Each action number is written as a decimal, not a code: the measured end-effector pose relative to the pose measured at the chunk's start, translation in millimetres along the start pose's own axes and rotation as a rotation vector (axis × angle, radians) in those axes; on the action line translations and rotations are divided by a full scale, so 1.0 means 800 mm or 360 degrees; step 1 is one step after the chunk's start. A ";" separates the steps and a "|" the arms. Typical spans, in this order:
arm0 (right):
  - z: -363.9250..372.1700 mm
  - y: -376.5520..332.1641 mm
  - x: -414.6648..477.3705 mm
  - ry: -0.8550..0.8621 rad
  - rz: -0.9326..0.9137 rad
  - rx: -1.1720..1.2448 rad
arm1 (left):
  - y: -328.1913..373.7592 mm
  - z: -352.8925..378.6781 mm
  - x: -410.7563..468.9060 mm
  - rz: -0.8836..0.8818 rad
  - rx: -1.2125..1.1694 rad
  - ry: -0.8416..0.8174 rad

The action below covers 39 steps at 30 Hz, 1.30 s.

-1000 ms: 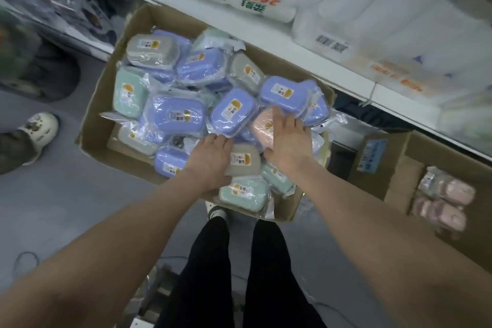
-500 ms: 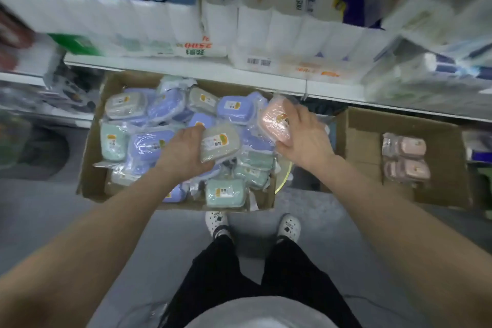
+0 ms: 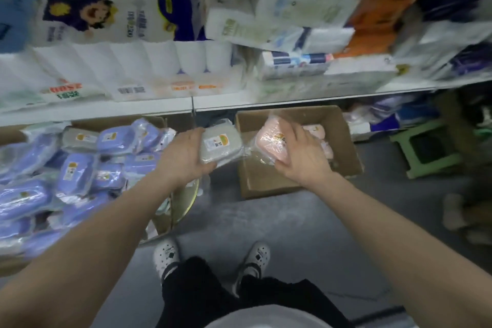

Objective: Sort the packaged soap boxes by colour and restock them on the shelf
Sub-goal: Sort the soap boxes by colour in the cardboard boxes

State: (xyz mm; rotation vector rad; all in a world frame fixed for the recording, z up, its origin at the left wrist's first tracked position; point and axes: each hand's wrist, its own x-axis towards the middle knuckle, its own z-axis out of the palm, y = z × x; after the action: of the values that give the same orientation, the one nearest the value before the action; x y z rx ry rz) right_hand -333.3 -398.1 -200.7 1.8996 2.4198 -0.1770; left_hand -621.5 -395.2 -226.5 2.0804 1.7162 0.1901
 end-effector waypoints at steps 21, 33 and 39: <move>0.149 0.295 0.051 -0.0350 0.0625 0.0176 | 0.159 0.190 0.250 0.0133 0.0168 -0.0436; 0.292 0.411 0.216 -0.0590 0.0099 -0.0141 | 0.157 0.338 0.327 -0.0074 0.0128 -0.0550; 0.354 0.439 0.263 -0.0637 -0.0233 -0.0332 | 0.157 0.402 0.342 -0.0198 0.0095 -0.0565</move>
State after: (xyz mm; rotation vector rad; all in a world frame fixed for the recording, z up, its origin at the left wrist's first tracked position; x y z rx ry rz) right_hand -49.7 -148.9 -525.0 1.4403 2.2053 -0.2704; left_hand -327.5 -227.2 -508.9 1.9013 1.6382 -0.2569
